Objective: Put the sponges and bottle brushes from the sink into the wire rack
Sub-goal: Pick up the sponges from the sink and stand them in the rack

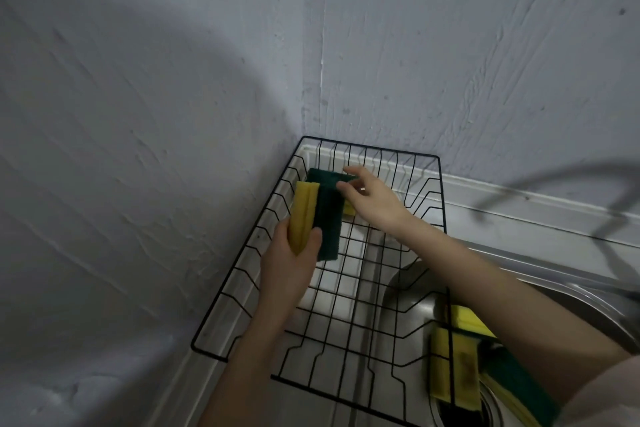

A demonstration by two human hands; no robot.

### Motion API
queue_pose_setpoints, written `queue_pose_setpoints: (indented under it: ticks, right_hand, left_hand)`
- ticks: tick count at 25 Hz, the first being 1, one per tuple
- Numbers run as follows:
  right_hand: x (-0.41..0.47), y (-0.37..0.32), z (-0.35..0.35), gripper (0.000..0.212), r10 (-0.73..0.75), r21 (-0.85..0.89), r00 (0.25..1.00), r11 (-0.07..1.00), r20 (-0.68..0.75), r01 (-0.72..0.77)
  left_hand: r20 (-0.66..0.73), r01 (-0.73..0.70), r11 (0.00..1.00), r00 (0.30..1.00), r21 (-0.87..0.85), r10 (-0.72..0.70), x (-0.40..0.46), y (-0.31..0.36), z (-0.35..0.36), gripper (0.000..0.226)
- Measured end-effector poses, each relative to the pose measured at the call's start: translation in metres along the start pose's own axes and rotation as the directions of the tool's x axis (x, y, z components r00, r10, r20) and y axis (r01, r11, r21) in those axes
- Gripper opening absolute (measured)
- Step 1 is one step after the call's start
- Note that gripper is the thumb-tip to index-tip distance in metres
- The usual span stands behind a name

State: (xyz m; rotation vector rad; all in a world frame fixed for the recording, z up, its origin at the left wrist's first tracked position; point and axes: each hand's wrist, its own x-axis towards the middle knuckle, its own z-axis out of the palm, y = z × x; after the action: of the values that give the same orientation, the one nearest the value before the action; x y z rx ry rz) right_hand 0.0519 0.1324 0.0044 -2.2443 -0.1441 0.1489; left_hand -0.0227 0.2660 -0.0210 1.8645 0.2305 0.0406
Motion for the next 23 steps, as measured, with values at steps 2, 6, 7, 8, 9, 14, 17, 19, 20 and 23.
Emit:
queue_pose_setpoints:
  ticks: [2, 6, 7, 8, 9, 14, 17, 19, 20, 23]
  right_hand:
    - [-0.014, -0.006, -0.001, 0.052, 0.032, 0.117, 0.999, 0.993, 0.023, -0.034]
    - [-0.028, -0.001, 0.000, 0.068, 0.008, 0.073, 0.995, 0.997, 0.098, -0.015]
    - [-0.028, 0.002, 0.000, 0.068, -0.019, 0.009, 0.994, 1.000, 0.107, 0.018]
    - [-0.026, 0.004, 0.000, 0.066, -0.042, -0.044, 0.994, 0.998, 0.103, 0.046]
    - [-0.024, 0.007, -0.001, 0.063, -0.052, -0.081, 0.994, 0.995, 0.094, 0.060]
    - [-0.008, 0.020, 0.002, 0.053, -0.044, -0.264, 0.990, 0.961, 0.135, 0.079]
    - [-0.001, 0.026, 0.008, 0.051, -0.044, -0.352, 0.984, 0.930, 0.175, 0.104]
    - [0.003, 0.031, 0.010, 0.048, -0.036, -0.354, 0.983, 0.930, 0.182, 0.100]
    - [0.004, 0.032, 0.012, 0.046, -0.037, -0.352, 0.984, 0.931, 0.176, 0.098]
    - [0.006, 0.034, 0.017, 0.042, -0.067, -0.328, 0.991, 0.939, 0.120, 0.103]
  left_hand:
    - [0.030, 0.089, 0.981, 0.996, -0.172, -0.085, 0.005, 0.001, 0.004, 0.038]
    - [0.116, 0.261, 0.877, 0.965, -0.403, -0.234, 0.011, 0.007, 0.013, 0.037]
    - [0.144, 0.295, 0.853, 0.955, -0.431, -0.258, 0.013, 0.007, 0.016, 0.036]
    - [0.176, 0.331, 0.829, 0.944, -0.450, -0.280, 0.015, 0.008, 0.019, 0.036]
    - [0.212, 0.368, 0.803, 0.929, -0.469, -0.302, 0.017, 0.009, 0.021, 0.036]
    - [0.325, 0.549, 0.610, 0.834, -0.572, -0.445, 0.022, 0.014, 0.030, 0.041]
    - [0.384, 0.619, 0.469, 0.774, -0.630, -0.504, 0.022, 0.018, 0.032, 0.028]
    - [0.395, 0.647, 0.416, 0.740, -0.640, -0.544, 0.023, 0.015, 0.033, 0.012]
    - [0.389, 0.648, 0.402, 0.734, -0.647, -0.557, 0.024, 0.014, 0.033, 0.010]
    - [0.371, 0.635, 0.383, 0.734, -0.671, -0.569, 0.028, 0.011, 0.034, 0.008]
